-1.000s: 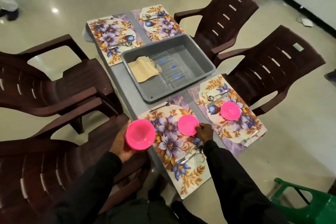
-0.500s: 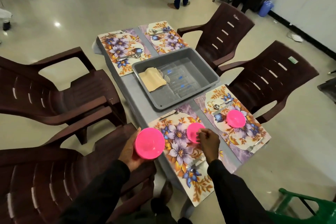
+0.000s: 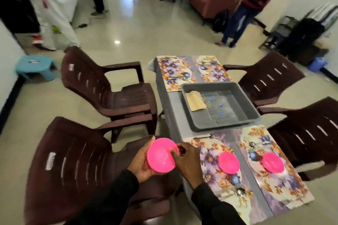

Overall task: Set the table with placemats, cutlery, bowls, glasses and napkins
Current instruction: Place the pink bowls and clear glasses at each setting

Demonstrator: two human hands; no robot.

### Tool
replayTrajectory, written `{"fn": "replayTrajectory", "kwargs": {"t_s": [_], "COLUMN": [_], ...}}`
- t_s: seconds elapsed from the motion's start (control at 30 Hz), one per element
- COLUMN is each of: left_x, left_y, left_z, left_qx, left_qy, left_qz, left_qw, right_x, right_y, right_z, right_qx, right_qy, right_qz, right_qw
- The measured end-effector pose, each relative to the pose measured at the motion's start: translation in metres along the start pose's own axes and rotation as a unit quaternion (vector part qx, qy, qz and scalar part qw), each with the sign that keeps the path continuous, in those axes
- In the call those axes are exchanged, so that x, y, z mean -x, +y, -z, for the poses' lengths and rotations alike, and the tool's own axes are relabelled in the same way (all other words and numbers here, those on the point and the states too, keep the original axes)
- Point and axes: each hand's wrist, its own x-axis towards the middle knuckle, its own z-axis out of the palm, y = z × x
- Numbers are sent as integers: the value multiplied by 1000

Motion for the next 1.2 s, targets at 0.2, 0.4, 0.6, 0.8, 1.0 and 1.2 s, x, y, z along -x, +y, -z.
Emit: {"fn": "replayTrajectory", "kwargs": {"t_s": [0.2, 0.4, 0.6, 0.8, 1.0, 1.2], "left_x": [60, 118, 180, 263, 339, 373], "left_y": [13, 36, 67, 106, 154, 204], "left_z": [58, 130, 217, 325, 413, 466], "left_qx": [74, 102, 161, 177, 195, 200], "left_qy": [16, 60, 79, 144, 184, 182], "left_qz": [-70, -122, -155, -184, -189, -218], "left_qw": [995, 985, 972, 956, 945, 938], "right_x": [19, 45, 69, 125, 166, 168], "right_y": [-56, -115, -182, -266, -343, -399], "right_z": [-45, -110, -202, -311, -401, -460], "right_qx": [20, 11, 51, 28, 21, 5], "right_qy": [-55, -132, -193, -215, -263, -306], "right_qz": [91, 153, 200, 209, 208, 207], "right_qw": [994, 979, 959, 954, 942, 929]}}
